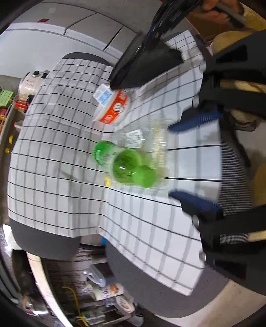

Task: Collect trash
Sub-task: 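Grasp the green tea bottle with the left gripper while the right gripper holds the pouch, then release the black pouch into the wastebasket with the right gripper while the left carries the bottle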

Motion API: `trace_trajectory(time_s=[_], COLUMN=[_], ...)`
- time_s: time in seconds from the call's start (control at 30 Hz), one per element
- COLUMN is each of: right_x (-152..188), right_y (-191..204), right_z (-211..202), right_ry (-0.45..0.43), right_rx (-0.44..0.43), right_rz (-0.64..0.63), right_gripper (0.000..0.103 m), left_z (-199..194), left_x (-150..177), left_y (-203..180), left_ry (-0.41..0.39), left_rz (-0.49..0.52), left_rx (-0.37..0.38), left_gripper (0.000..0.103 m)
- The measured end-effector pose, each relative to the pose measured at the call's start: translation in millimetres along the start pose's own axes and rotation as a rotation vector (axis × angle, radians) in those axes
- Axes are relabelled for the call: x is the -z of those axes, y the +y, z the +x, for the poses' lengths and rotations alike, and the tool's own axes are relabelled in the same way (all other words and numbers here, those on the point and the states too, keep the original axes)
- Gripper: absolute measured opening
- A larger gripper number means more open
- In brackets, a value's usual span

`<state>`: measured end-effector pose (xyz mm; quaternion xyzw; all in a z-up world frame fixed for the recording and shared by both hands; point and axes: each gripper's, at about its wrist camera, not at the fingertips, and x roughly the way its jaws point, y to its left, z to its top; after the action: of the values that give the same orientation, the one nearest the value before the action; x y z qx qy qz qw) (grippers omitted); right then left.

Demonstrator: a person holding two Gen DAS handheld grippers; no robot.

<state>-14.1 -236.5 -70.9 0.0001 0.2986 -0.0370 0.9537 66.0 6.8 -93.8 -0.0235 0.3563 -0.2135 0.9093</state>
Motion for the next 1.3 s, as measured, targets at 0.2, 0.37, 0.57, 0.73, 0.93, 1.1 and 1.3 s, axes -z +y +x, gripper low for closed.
trace_trajectory(time_s=[0.2, 0.37, 0.57, 0.73, 0.93, 1.1, 1.3], right_x=[-3, -3, -2, -1, 0, 2, 6], right_y=[-23, -32, -42, -47, -51, -57, -75], right_z=[-26, -21, -13, -4, -1, -10, -41], right_ry=[-0.073, -0.076, -0.065, -0.045, -0.038, -0.058, -0.122], right_rx=[0.016, 0.021, 0.014, -0.003, -0.038, -0.046, -0.029], right_rz=[0.052, 0.070, 0.085, 0.094, 0.123, 0.151, 0.210], right_gripper=[0.009, 0.009, 0.009, 0.009, 0.009, 0.009, 0.009], left_z=[35, 88, 136, 155, 150, 113, 33], left_x=[-47, -76, -93, -96, -94, -84, -70], left_y=[-12, -20, -11, -11, -9, -22, -50], left_ry=[-0.010, 0.042, 0.141, 0.186, 0.157, 0.065, -0.067], left_rz=[0.064, 0.126, 0.093, 0.121, 0.105, 0.113, 0.114], left_rx=[-0.034, -0.101, -0.091, -0.088, -0.051, -0.080, -0.037], left_gripper=[0.087, 0.086, 0.086, 0.081, 0.062, 0.059, 0.059])
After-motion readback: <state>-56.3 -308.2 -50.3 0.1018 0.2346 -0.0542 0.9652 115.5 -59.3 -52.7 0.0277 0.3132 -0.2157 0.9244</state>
